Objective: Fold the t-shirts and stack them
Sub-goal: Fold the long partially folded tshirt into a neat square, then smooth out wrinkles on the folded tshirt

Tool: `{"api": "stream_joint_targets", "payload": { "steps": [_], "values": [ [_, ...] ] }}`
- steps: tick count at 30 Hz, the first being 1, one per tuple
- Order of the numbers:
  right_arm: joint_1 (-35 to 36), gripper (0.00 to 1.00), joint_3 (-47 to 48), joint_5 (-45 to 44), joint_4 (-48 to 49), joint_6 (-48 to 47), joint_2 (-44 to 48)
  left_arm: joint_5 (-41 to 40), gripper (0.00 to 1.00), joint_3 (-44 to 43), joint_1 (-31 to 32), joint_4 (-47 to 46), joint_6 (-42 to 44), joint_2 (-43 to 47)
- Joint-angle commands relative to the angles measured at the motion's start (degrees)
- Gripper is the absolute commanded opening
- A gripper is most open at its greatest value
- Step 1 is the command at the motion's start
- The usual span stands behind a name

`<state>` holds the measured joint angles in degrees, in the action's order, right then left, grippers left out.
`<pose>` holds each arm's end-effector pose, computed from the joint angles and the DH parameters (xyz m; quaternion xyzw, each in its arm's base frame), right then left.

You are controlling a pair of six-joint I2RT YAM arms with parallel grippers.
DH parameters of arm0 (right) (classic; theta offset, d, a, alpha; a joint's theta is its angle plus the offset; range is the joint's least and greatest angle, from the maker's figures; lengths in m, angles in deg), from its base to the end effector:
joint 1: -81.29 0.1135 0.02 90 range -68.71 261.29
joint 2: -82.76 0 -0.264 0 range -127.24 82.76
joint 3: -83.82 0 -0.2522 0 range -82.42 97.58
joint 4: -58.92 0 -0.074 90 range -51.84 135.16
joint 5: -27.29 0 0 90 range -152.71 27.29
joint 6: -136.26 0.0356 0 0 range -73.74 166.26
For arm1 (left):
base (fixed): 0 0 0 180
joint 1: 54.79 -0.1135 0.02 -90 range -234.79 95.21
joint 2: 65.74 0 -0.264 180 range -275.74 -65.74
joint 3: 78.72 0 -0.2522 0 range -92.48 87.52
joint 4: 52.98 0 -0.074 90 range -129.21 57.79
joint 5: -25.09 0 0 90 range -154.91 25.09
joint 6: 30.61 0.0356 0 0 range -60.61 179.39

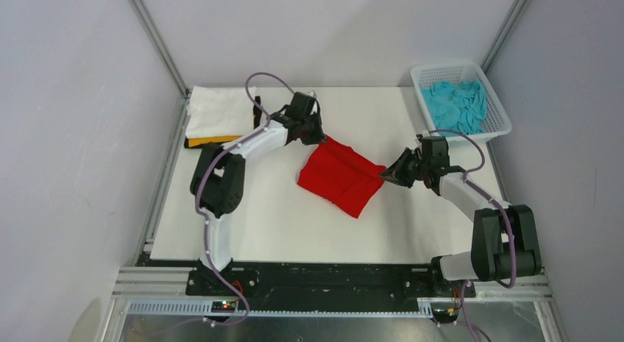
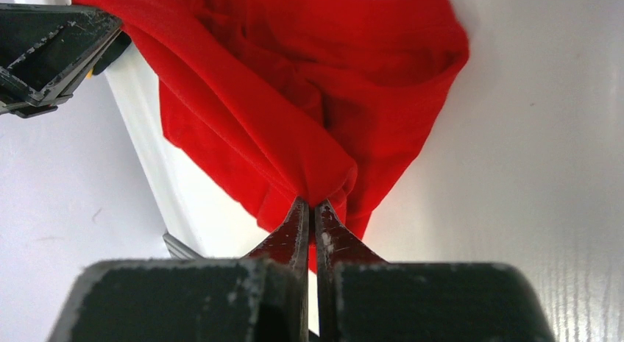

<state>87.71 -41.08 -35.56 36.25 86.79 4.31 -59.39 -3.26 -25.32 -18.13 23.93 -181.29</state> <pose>0.2685 0.0466 0.1962 0.1803 0.8875 0.3446 0.2472 0.3967 -0.2281 0.2250 -0.0303 0.9253 -0.2391 0.2927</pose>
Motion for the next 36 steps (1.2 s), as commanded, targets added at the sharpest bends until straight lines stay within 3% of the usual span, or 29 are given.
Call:
{"api": "stream_joint_targets", "payload": {
  "steps": [1,2,4,6,7,8,9,10,11,13,19,23,29,36],
  "values": [
    [-1.06,0.00,2.43,-4.57,1.23,0.06,-2.23,0.13,0.00,-4.77,-1.88,-1.88,1.96,-2.83],
    [-1.06,0.00,2.63,-4.61,1.52,0.02,-2.67,0.25,0.00,-5.22,-1.88,-1.86,1.78,-3.67],
    [-1.16,0.11,3.35,-4.31,1.70,-0.32,-4.15,0.26,0.02,-5.75,-1.92,-1.93,1.61,-4.48],
    [-1.21,0.16,4.43,-3.99,2.17,-0.99,-5.56,0.75,0.15,-6.19,-2.08,-1.91,1.48,-4.94],
    [-1.33,0.26,4.97,-4.10,2.02,-1.45,-6.31,1.21,0.37,-6.50,-2.30,-1.83,1.51,-4.90],
    [-1.50,0.34,6.20,-4.54,1.36,-1.98,-6.51,1.36,0.52,-6.72,-2.35,-1.79,1.53,-4.67],
    [-1.50,0.54,6.86,-4.99,0.87,-2.14,-6.55,1.50,0.85,-7.00,-2.46,-1.69,1.67,-4.37],
    [-1.54,0.64,7.78,-5.93,-0.13,-2.33,-6.37,1.75,0.92,-7.20,-2.47,-1.60,2.21,-3.51],
    [-1.52,0.81,8.05,-6.26,-0.36,-2.27,-5.48,1.98,0.98,-7.21,-2.47,-1.58,2.44,-2.96],
    [-1.24,0.97,8.26,-7.08,-1.27,-2.34,-3.40,2.75,0.99,-6.29,-2.44,-1.49,2.79,0.19],
    [2.92,0.99,7.06,-3.60,-3.67,-4.41,2.54,6.41,1.00,2.61,-0.48,-1.61,2.34,8.16],
    [7.87,0.99,5.47,3.38,5.39,-1.83,2.00,7.15,1.00,8.92,2.45,-1.96,1.85,11.64],
    [8.61,0.99,5.60,5.06,14.94,2.28,-7.50,6.48,1.00,11.35,4.21,-3.14,1.05,7.96],
    [5.96,0.99,12.11,4.25,12.14,-1.47,-22.15,7.71,1.00,15.50,2.36,-3.35,-0.37,2.04]
  ]
}}
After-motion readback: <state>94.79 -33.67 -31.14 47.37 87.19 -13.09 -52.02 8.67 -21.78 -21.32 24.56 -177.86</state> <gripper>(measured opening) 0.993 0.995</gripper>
